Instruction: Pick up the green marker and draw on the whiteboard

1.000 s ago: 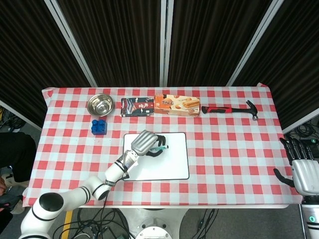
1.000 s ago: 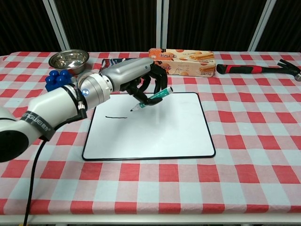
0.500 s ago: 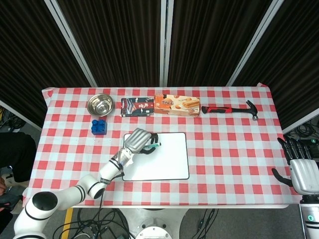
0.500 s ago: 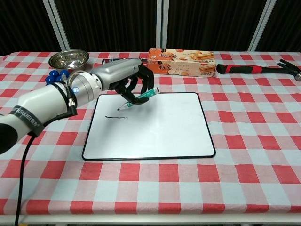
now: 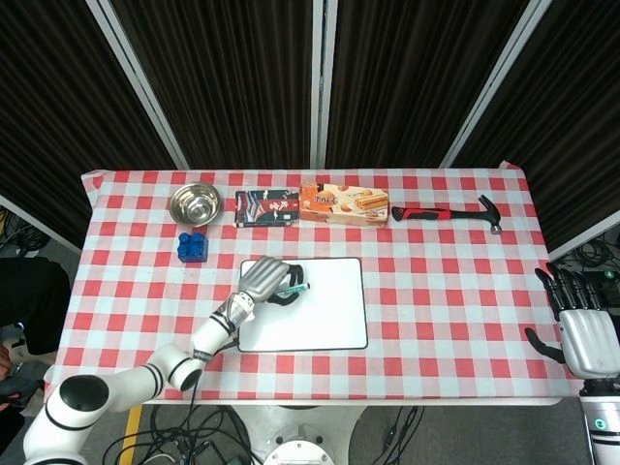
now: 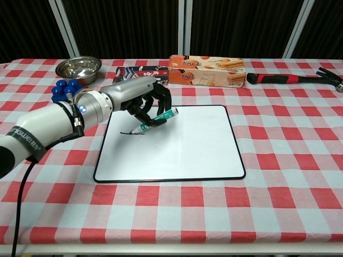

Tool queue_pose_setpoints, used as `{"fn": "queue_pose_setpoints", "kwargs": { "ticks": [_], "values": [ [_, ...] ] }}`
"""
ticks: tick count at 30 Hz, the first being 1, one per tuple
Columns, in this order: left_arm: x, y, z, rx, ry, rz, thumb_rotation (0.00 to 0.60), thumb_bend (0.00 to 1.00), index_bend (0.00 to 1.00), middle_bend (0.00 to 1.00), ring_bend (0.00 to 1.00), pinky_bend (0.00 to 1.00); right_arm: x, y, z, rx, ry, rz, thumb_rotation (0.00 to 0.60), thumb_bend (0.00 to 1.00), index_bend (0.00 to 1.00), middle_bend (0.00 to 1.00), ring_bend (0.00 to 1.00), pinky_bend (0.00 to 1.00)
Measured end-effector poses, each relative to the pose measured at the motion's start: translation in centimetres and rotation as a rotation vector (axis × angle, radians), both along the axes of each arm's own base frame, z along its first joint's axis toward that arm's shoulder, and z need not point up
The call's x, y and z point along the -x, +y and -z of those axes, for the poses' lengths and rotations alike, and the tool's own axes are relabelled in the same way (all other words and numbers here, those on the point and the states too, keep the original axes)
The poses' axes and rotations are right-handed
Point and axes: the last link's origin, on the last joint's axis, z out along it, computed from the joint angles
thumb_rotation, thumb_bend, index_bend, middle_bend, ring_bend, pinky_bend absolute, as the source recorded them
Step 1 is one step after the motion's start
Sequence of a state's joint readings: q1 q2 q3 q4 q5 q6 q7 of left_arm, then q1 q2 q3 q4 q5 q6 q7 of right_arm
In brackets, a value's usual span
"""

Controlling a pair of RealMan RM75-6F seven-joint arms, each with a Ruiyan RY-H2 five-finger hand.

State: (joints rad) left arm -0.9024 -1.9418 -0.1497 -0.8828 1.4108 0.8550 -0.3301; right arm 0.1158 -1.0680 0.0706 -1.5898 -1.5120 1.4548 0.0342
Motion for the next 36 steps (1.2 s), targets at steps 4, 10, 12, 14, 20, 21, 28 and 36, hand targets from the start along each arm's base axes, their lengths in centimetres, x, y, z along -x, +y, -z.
{"fn": "queue_pose_setpoints", "kwargs": {
  "ticks": [4,10,12,14,20,21,28,36],
  "values": [
    [0.6,-0.8,-0.1,0.023,-0.007,-0.021,0.600,0.43,0.57,0.60,0.70,0.95,-0.1,-0.1,0.1,-0.005,0.000,-0.007,0.600,0.15,0.00,0.02,0.00,0.00],
    [1.7,-2.5,-0.9,0.044,-0.009,-0.039,0.600,0.43,0.57,0.60,0.70,0.95,-0.4,-0.1,0.1,-0.008,0.000,-0.023,0.600,0.15,0.00,0.02,0.00,0.00],
    [1.9,-2.9,-1.4,0.038,-0.016,-0.041,0.600,0.43,0.57,0.60,0.70,0.95,-0.4,-0.1,0.1,-0.006,-0.001,-0.026,0.600,0.15,0.00,0.02,0.00,0.00],
    [1.7,-3.0,-2.0,0.021,-0.021,-0.037,0.600,0.43,0.57,0.60,0.70,0.95,-0.4,0.0,0.1,-0.004,-0.003,-0.028,0.600,0.15,0.00,0.02,0.00,0.00],
    [0.7,-1.9,-2.2,-0.018,-0.023,-0.027,0.600,0.43,0.57,0.60,0.70,0.95,-0.4,0.2,0.0,0.001,0.001,-0.020,0.600,0.15,0.00,0.02,0.00,0.00],
    [0.4,-1.6,-2.0,-0.020,-0.020,-0.026,0.600,0.43,0.57,0.60,0.70,0.95,-0.3,0.2,-0.1,0.003,0.002,-0.018,0.600,0.15,0.00,0.02,0.00,0.00],
    [-0.3,-0.3,-0.8,-0.026,-0.008,-0.033,0.600,0.43,0.56,0.60,0.69,0.95,-0.1,0.2,-0.2,0.001,0.005,-0.006,0.600,0.15,0.00,0.02,0.00,0.00],
    [-0.7,0.0,0.1,-0.012,-0.022,-0.050,0.600,0.43,0.57,0.60,0.69,0.95,0.0,0.1,-0.3,-0.001,0.007,-0.002,0.600,0.15,0.00,0.02,0.00,0.00]
  ]
}}
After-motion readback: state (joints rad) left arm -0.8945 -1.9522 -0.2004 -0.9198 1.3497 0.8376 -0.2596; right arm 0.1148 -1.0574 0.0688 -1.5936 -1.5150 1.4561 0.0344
